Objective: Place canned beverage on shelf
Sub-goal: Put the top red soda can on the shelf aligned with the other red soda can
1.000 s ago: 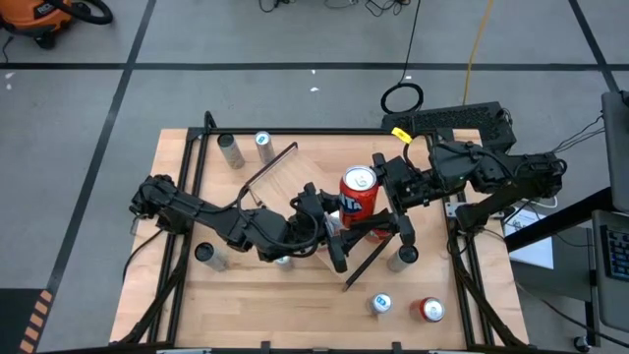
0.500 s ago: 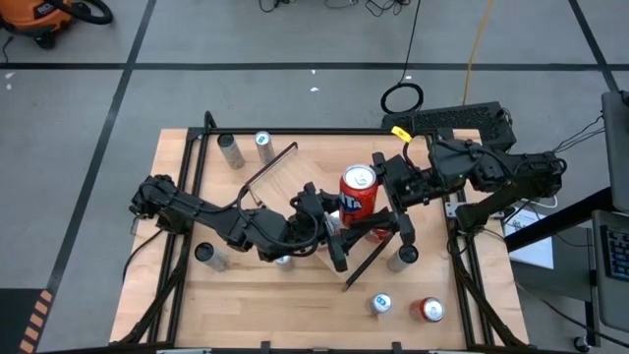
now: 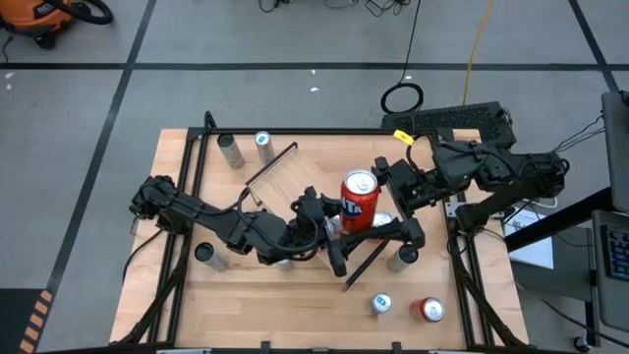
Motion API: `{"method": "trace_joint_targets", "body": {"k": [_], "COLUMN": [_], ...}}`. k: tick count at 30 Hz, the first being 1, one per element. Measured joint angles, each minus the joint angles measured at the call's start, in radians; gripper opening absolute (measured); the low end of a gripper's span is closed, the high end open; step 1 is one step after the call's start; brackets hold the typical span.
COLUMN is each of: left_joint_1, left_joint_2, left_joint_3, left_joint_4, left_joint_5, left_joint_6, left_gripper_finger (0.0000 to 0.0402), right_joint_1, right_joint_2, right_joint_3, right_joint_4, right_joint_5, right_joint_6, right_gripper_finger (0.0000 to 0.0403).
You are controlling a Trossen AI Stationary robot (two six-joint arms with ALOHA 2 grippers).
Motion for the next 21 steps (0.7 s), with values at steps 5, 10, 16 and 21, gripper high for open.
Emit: {"method": "trace_joint_targets", "body": {"k": [5,10,16,21], "left_joint_1": [-0.002,-0.008,-0.01,-0.002], "left_joint_2": [0.0,0.0,0.006,0.023], "left_joint_3": [0.0,0.0,0.0,0.001], "left_joint_4": [0.004,0.003,0.003,-0.001], "left_joint_5": [-0.001,-0.002,-0.016,-0.022], "left_joint_6": [0.028,0.093,0.256,0.32], "left_gripper_finger": [0.0293,0.0293,0.0293,0.0293], "right_joint_1": [0.0,-0.014,-0.048,-0.049], "right_joint_2": [-0.019,-0.065,-0.013,0.076], "right_joint_3": [0.0,0.021,0.279,0.503], "right_joint_4": [-0.015,-0.143,-0.431,-0.48], "right_joint_5": [0.0,0.001,0.005,0.004], "right_joint_6": [0.001,0.001,-0.032,-0.088], "right_gripper_finger": [0.0392,0.0392,0.0391,0.0391]}}
